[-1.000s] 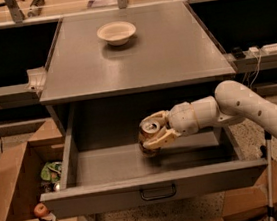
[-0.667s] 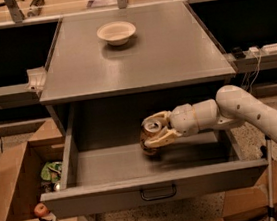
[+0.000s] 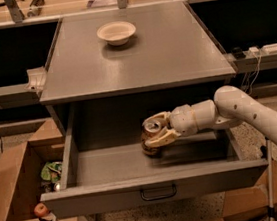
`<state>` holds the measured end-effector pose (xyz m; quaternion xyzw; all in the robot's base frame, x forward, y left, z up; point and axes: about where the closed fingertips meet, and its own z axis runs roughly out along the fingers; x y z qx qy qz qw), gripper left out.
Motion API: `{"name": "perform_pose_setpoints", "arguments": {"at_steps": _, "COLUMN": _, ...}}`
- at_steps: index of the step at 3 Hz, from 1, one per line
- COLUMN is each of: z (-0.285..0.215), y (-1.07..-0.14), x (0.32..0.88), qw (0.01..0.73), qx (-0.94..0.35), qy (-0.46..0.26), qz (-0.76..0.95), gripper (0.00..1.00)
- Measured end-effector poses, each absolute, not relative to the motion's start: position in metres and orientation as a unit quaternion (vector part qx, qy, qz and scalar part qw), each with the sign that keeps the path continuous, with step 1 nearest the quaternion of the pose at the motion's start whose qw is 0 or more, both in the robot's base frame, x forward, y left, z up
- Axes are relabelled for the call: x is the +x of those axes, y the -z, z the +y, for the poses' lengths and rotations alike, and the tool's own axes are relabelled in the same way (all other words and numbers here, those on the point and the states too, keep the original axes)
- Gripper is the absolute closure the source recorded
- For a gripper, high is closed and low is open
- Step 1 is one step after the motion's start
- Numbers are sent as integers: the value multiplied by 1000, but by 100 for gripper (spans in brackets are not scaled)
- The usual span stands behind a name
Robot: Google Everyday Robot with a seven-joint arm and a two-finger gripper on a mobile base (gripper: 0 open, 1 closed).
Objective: Place orange can into top drawer
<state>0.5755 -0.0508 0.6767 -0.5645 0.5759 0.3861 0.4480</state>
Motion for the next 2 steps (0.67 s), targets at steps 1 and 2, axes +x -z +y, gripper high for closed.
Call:
{"name": "perform_pose_setpoints", "arguments": {"at_steps": 1, "z": -51, "y": -677, "x": 576, "qw": 448, "qx": -564, "qy": -386, "qz": 576, "gripper": 60}}
{"name": "perform_pose_setpoints", "arguments": {"at_steps": 2, "z": -51, "y": -677, "x": 576, "qw": 448, "qx": -564, "qy": -386, "qz": 576, "gripper": 37}}
